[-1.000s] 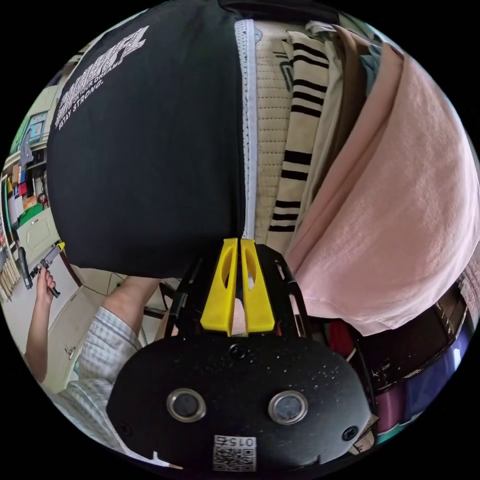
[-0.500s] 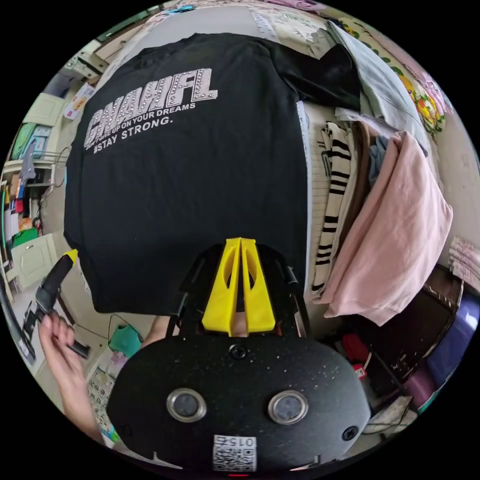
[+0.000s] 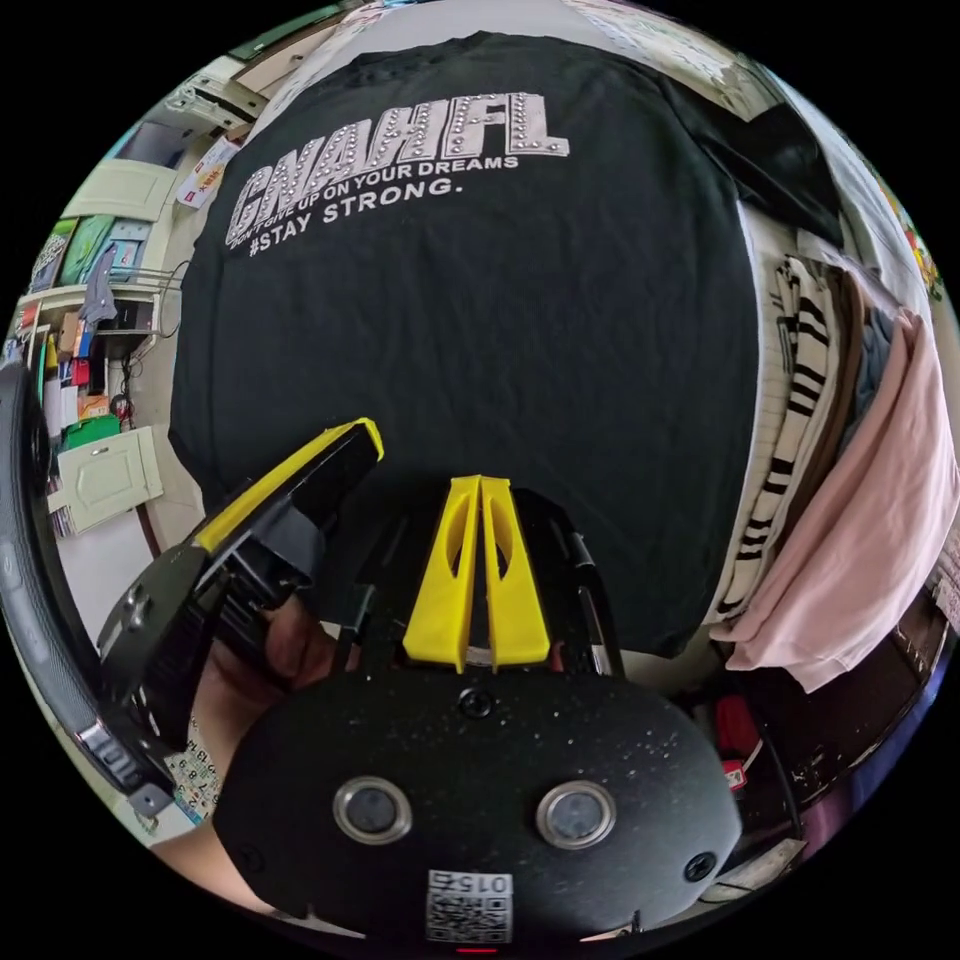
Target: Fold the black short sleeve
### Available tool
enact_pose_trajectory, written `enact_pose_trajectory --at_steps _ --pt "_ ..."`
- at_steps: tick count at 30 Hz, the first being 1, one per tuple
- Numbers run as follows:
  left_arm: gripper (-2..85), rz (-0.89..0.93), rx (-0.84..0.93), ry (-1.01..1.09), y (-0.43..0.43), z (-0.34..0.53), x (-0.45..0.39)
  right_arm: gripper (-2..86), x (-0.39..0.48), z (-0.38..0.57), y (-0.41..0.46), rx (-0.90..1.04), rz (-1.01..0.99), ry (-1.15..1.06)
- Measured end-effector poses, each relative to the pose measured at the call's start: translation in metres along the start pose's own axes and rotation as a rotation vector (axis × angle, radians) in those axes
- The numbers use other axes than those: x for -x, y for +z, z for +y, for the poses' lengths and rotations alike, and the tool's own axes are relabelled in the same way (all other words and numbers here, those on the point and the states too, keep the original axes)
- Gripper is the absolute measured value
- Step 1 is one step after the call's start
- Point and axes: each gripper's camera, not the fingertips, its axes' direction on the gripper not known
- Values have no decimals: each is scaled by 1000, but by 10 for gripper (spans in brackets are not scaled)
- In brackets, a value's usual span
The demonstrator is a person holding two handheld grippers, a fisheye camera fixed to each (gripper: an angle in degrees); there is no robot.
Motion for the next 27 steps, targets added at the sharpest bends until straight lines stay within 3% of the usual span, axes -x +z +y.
enact_pose_trajectory --at_steps 4,8,13,27 --pt "-8 -56 2 28 -1 5 -18 -8 1 1 12 -6 33 -5" --pt "-8 -30 5 -13 -3 7 -21 -9 -9 4 21 -38 -1 134" --pt "-8 -47 -38 -10 -4 19 -32 -9 -4 22 38 -165 60 -4" --pt "-8 56 -11 -119 0 25 -26 -9 -4 -3 73 -89 135 -11"
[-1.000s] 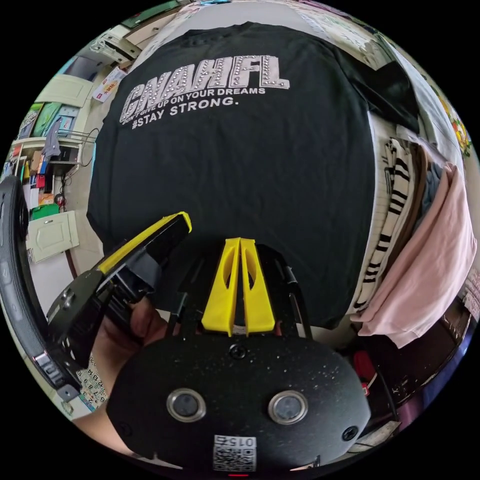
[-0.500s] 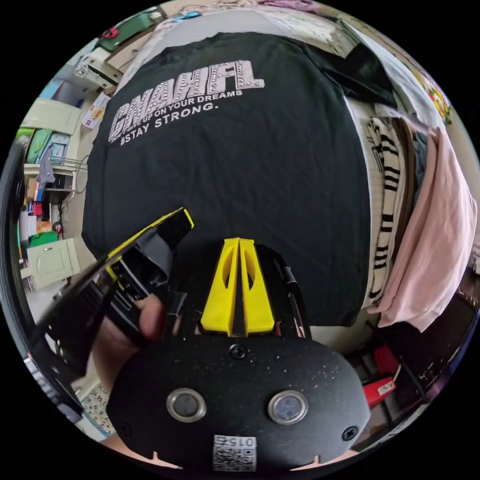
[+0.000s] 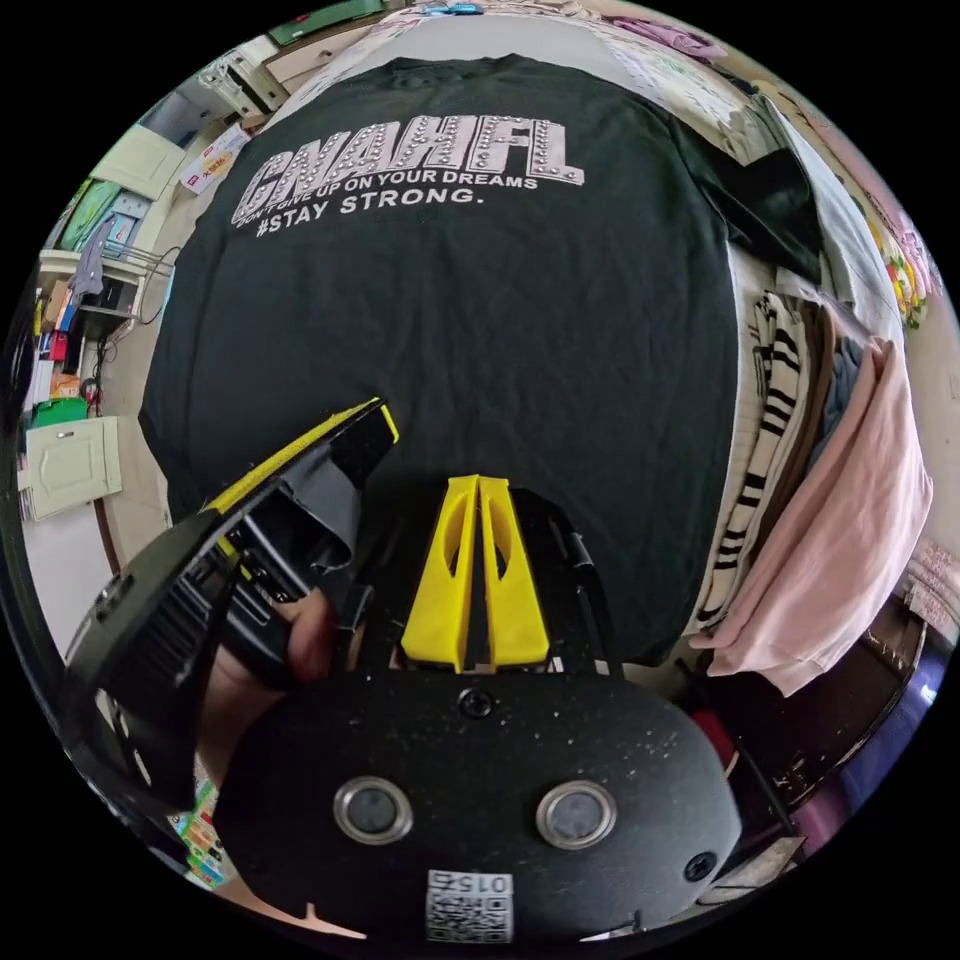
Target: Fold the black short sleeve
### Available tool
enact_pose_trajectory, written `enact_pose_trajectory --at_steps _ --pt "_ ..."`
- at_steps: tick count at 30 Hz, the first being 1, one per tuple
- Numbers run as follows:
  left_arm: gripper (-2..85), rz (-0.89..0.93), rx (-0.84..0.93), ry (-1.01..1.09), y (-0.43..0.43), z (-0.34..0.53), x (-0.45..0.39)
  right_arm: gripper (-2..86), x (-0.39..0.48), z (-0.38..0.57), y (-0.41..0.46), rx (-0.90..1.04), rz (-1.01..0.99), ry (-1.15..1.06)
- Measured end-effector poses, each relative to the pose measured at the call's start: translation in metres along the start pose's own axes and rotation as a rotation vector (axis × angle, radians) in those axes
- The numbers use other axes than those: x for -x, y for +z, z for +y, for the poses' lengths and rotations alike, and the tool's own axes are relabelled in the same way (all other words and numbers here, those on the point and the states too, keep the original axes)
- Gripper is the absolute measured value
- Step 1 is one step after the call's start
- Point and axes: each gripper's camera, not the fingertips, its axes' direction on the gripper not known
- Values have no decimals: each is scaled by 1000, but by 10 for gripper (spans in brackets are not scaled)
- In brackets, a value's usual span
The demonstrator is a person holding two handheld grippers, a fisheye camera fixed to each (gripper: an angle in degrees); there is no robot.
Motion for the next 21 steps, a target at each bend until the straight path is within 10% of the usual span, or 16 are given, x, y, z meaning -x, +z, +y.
enact_pose_trajectory --at_steps 21 --pt "-9 29 16 -25 17 -1 23 -9 -15 -33 45 38 -3 19"
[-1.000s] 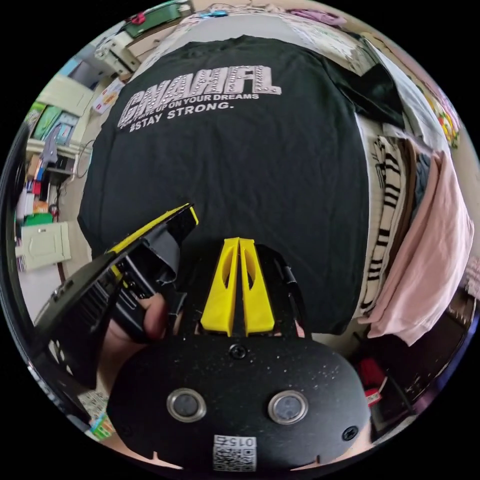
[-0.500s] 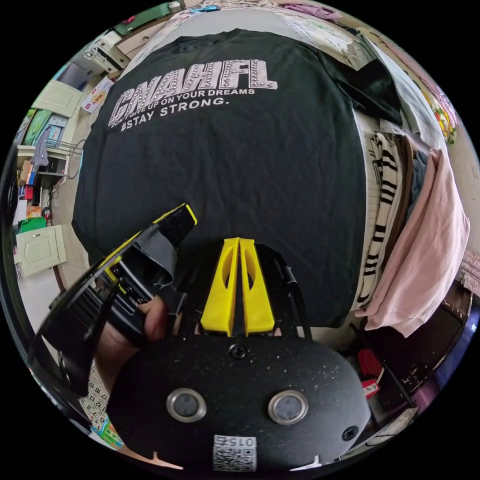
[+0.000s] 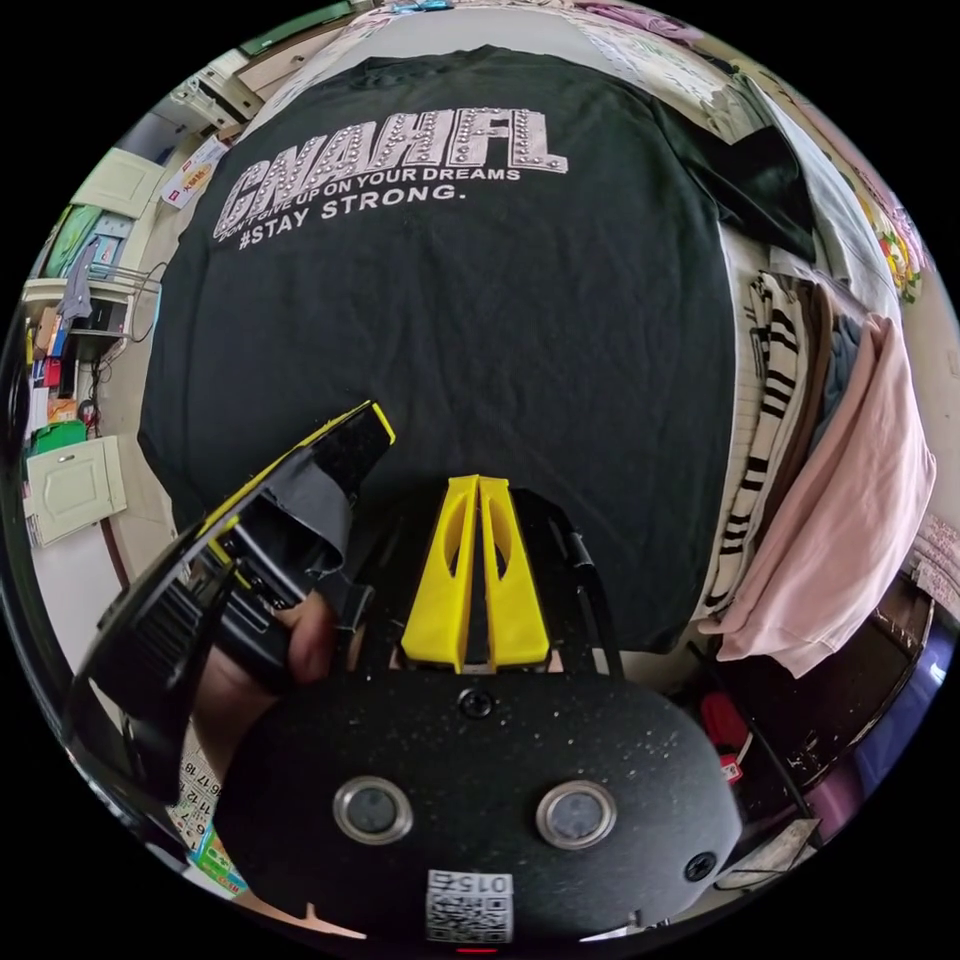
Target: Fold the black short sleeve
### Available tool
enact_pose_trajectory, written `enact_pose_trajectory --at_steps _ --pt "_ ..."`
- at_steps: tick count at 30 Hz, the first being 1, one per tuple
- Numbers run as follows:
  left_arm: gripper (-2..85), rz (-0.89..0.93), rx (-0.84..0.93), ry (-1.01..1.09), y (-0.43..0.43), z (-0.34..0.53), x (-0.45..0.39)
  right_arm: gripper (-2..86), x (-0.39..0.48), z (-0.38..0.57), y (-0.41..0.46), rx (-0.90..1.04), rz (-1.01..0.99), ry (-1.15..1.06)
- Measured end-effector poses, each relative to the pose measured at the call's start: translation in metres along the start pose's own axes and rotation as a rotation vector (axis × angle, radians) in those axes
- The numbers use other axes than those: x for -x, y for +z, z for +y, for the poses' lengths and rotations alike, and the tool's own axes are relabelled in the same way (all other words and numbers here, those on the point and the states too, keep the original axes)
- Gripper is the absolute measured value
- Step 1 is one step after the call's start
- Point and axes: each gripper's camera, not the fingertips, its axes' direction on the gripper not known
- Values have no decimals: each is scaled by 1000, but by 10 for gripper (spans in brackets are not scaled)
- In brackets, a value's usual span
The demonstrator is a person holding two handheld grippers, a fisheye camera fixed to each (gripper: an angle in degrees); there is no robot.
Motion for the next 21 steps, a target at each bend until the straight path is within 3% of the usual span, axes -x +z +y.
enact_pose_trajectory --at_steps 8,15,21 --pt "-9 -1 -2 10 9 -2 17 -9 -8 -11 14 -1 -11 7" --pt "-9 15 -5 20 18 -4 39 -9 -18 -15 26 -38 -32 148" --pt "-8 55 20 -3 28 -10 64 -9 -21 -32 35 43 0 149"
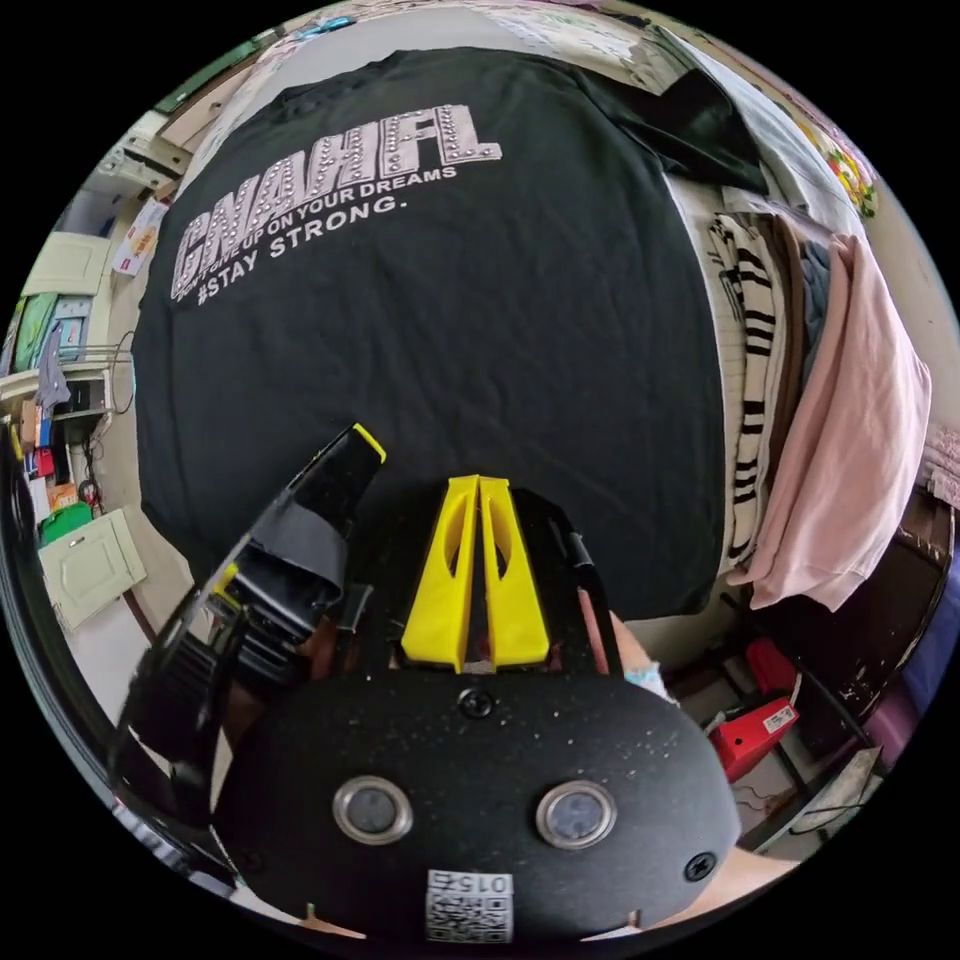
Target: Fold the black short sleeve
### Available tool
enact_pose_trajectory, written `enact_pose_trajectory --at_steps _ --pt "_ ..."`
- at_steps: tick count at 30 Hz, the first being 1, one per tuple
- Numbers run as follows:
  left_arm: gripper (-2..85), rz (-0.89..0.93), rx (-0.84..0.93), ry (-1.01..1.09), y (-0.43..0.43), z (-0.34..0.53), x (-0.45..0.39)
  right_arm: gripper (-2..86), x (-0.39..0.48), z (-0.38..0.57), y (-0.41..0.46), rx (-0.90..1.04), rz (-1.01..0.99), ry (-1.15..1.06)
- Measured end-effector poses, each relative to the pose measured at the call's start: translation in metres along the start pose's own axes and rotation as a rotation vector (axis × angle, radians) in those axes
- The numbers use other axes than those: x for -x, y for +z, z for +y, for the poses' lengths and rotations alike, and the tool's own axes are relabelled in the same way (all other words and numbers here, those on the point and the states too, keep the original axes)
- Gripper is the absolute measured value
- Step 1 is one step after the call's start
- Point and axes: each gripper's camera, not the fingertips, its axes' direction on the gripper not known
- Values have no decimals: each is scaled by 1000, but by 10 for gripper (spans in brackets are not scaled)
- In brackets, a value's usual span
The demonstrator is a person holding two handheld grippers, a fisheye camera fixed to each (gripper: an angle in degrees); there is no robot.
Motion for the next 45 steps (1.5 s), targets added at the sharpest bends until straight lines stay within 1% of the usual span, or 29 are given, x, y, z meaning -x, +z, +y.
enact_pose_trajectory --at_steps 2,3,5,8,10,12,14,15,16,17,18,19,20,22,23,25,26,27,28,30,31,34,37,41,45 --pt "-7 16 12 11 2 -1 9 -9 5 -7 3 51 39 -167" --pt "-5 14 26 38 4 1 15 -9 8 -10 5 76 64 -295" --pt "-4 16 62 75 5 5 27 -10 6 -14 8 95 63 -336" --pt "-4 28 41 105 -2 18 55 -10 -7 -16 12 91 -4 -326" --pt "-4 137 -10 147 -12 22 82 -10 -23 -16 15 74 -96 -291" --pt "-4 177 -28 177 -18 20 101 -10 -39 -17 19 69 -188 -224" --pt "-4 136 -23 199 -20 14 117 -10 -56 -17 26 70 -313 -163" --pt "-4 119 -39 224 -23 10 127 -10 -66 -18 34 81 -418 -138" --pt "-4 107 -56 232 -26 7 138 -10 -67 -18 43 119 -514 -195" --pt "-4 102 -60 231 -27 6 143 -10 -64 -16 49 147 -541 -249" --pt "-3 96 -61 226 -28 2 153 -9 -54 -11 56 166 -519 -360" --pt "-3 91 -66 217 -30 -1 163 -9 -46 -6 53 127 -463 -421" --pt "-3 89 -69 212 -30 -2 168 -9 -43 -5 51 107 -429 -423" --pt "-3 79 -79 207 -34 -5 185 -8 -36 1 31 -31 -325 -415" --pt "-3 75 -82 205 -35 -5 189 -8 -35 2 24 -68 -290 -408" --pt "-3 69 -92 201 -38 -6 202 -4 -24 1 9 -157 -10 -374" --pt "-3 68 -96 200 -39 -6 205 -2 -20 -1 11 -151 74 -366" --pt "-3 68 -105 198 -39 -7 210 3 -11 -6 21 -113 231 -349" --pt "-3 69 -108 196 -39 -7 215 29 -1 -11 38 -47 327 -362" --pt "-3 68 -108 182 -37 -9 223 39 10 -11 54 7 338 -415" --pt "-3 71 -106 172 -37 -11 229 32 16 -7 54 -17 283 -461" --pt "-3 72 -123 159 -41 -16 243 5 16 -5 61 -29 240 -422" --pt "-3 61 -132 167 -43 -21 256 -3 14 0 67 -59 230 -406" --pt "-3 42 -138 188 -43 -25 268 -6 23 4 74 -59 297 -429" --pt "0 25 -115 206 -42 -36 280 -8 39 13 83 -72 424 -459"
